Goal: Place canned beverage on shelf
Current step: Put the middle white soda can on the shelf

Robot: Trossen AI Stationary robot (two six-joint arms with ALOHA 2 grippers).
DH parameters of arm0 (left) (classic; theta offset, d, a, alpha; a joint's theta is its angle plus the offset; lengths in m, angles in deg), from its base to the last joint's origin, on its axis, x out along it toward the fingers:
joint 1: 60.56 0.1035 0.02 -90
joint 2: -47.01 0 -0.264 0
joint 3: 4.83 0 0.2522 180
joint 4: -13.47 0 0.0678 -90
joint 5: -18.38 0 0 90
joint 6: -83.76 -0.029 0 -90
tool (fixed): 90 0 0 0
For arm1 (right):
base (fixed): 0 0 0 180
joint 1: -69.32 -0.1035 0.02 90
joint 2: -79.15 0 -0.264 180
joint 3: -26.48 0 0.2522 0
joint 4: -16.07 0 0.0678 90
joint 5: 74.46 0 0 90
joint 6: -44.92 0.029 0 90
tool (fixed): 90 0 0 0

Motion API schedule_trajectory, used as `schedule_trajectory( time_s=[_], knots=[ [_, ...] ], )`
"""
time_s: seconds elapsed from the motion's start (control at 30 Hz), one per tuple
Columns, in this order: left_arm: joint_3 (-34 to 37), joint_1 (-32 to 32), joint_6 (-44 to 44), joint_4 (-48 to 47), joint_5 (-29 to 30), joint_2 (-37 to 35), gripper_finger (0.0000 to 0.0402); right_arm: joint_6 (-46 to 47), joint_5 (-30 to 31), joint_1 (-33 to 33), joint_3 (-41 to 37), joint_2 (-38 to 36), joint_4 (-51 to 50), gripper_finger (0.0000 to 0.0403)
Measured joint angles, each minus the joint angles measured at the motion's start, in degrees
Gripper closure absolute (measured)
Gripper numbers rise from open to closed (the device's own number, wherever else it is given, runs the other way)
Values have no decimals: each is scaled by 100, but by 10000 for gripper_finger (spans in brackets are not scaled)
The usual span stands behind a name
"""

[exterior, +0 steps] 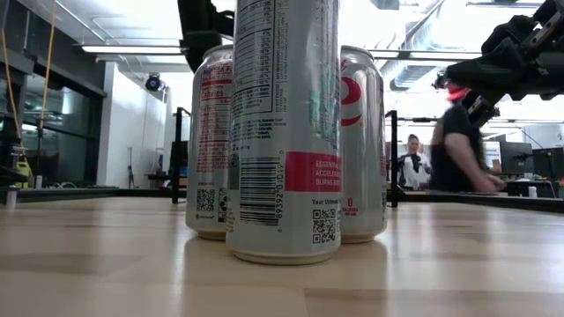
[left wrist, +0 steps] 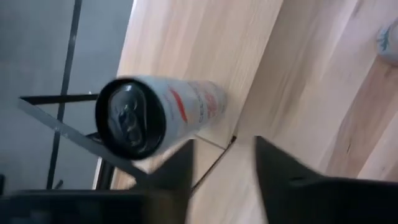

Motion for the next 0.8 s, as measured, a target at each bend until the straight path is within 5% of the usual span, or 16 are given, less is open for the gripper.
schedule_trajectory(
  time_s=[0.1,0.8],
  knots=[
    [32,0,21,2,11,68,386,0,0,1,-1,-1,0,402],
    [874,86,-26,1109,446,74,401,0,0,1,0,0,-1,402]
  ],
)
